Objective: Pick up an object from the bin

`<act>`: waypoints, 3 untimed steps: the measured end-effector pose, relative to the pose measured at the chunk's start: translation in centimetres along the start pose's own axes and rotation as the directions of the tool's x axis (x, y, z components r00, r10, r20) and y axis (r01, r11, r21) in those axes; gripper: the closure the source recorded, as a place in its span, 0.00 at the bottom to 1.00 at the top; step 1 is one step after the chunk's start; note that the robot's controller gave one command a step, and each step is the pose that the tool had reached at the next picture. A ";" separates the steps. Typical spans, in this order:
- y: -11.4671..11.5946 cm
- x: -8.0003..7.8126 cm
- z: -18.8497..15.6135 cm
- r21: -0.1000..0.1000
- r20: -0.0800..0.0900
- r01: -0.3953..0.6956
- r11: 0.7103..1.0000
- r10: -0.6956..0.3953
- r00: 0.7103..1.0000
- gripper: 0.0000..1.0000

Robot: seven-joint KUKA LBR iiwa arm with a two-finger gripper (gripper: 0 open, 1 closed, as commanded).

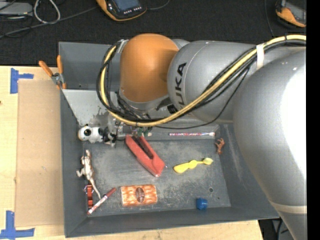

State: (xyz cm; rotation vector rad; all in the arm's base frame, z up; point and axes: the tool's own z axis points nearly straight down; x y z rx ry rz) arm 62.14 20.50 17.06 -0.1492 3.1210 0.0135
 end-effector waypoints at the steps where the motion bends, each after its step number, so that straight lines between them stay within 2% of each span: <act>1: 0.0 0.0 0.1 0.000 -0.002 -0.001 1.000 0.001 1.000 1.00; 3: 0.0 0.0 -3.3 -0.001 -0.003 -0.004 1.000 0.004 1.000 1.00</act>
Offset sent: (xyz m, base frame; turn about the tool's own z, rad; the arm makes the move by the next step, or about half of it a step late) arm -0.0002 -0.0002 0.0318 0.0010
